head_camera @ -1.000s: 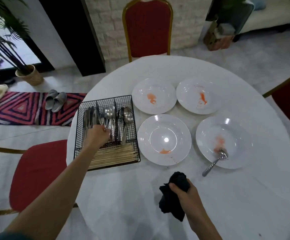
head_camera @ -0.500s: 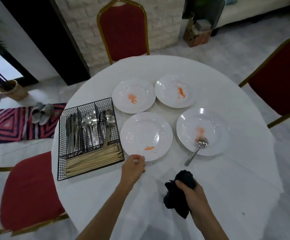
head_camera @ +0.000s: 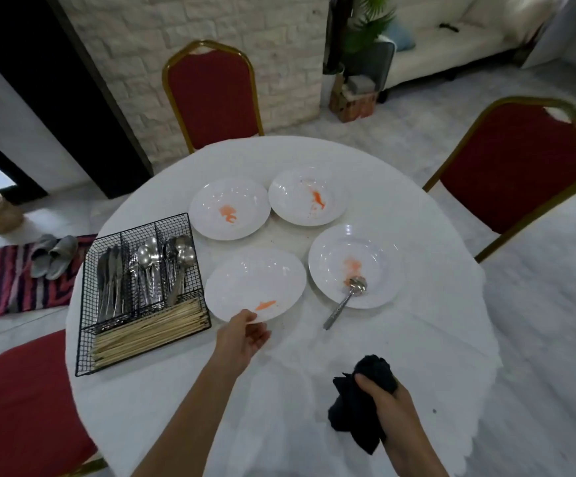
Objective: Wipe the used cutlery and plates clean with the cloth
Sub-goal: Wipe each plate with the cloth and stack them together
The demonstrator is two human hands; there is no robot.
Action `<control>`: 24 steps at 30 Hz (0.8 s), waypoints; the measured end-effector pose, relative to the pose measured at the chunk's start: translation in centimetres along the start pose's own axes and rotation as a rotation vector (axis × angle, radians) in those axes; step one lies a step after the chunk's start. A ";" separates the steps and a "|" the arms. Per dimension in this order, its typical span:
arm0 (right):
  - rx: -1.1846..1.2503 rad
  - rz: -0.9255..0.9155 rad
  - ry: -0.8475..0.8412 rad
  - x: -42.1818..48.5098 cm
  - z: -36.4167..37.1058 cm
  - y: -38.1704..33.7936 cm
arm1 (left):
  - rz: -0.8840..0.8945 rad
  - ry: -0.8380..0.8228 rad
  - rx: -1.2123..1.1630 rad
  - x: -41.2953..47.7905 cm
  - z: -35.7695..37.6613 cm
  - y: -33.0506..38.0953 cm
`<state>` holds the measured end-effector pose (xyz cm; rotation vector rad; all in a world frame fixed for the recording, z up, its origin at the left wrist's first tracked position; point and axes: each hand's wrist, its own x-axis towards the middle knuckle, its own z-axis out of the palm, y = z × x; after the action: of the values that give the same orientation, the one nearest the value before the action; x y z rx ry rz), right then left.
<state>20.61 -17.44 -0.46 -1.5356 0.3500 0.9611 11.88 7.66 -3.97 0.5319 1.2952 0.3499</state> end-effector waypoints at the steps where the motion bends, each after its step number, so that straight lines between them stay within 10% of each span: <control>1: 0.021 0.003 0.002 -0.1 -0.2 -0.1 | 0.002 -0.022 -0.001 -0.3 0.0 0.4; 18: -0.149 -0.441 -0.226 -4.7 5.4 -8.1 | 0.661 0.098 0.389 -11.8 -3.9 1.8; 24: -0.696 -0.877 -0.336 -5.5 11.6 -5.2 | 0.679 -0.045 0.425 -15.5 -0.4 -1.0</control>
<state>16.61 -7.20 7.91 -1.8247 -0.9280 0.6127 7.59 -1.31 8.01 1.3411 1.1175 0.6199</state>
